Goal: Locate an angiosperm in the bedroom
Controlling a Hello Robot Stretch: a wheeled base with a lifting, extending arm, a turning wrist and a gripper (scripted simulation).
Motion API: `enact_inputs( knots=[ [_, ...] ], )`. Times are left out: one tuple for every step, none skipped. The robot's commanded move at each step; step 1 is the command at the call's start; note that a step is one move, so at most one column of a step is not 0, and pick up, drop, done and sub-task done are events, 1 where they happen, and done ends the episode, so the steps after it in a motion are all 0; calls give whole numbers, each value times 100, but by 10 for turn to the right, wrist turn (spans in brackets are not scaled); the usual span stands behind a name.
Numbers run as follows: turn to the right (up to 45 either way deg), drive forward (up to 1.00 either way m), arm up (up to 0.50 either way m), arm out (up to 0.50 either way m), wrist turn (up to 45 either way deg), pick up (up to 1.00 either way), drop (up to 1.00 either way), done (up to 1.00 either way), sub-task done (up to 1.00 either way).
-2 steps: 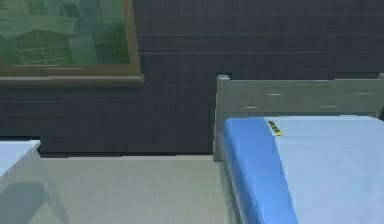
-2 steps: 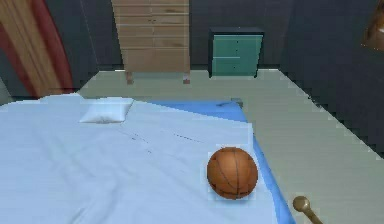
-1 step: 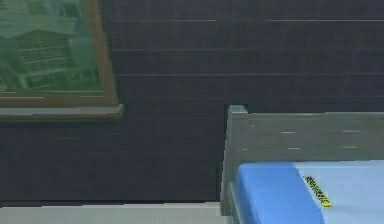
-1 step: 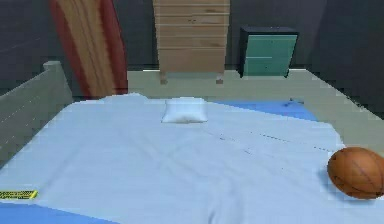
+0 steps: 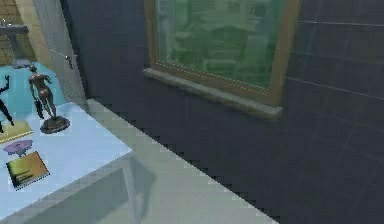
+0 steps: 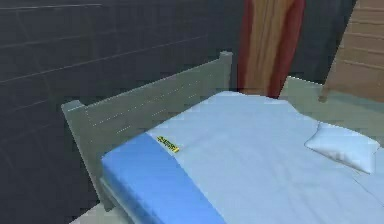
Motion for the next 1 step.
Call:
enact_inputs(
  knots=[
    [-420, 0, 0, 0, 0, 0, 0, 0, 0]
  ],
)
